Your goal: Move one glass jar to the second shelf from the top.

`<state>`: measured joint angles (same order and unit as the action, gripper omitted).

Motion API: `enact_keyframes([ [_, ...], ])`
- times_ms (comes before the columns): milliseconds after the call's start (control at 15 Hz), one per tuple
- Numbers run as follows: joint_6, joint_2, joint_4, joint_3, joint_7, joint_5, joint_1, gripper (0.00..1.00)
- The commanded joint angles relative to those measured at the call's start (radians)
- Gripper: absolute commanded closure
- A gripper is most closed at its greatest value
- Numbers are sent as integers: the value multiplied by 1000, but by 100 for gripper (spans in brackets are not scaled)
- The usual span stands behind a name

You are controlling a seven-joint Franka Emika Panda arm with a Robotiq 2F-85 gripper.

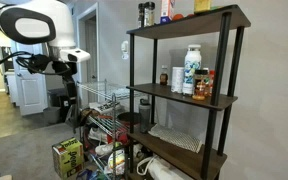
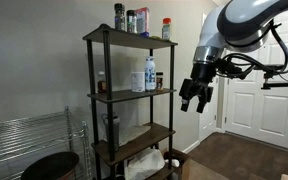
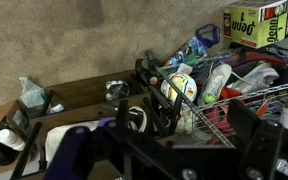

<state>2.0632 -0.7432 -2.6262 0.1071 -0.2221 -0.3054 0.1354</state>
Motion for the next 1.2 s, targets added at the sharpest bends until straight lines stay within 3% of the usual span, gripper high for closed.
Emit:
enact_keyframes([
  [0,-5,0,3,7,5,-5,-9,0],
  [667,-3,-2,4,11,-1,-1,-12,0],
  [1133,51,-116,42,3,-23,2,-49,0],
])
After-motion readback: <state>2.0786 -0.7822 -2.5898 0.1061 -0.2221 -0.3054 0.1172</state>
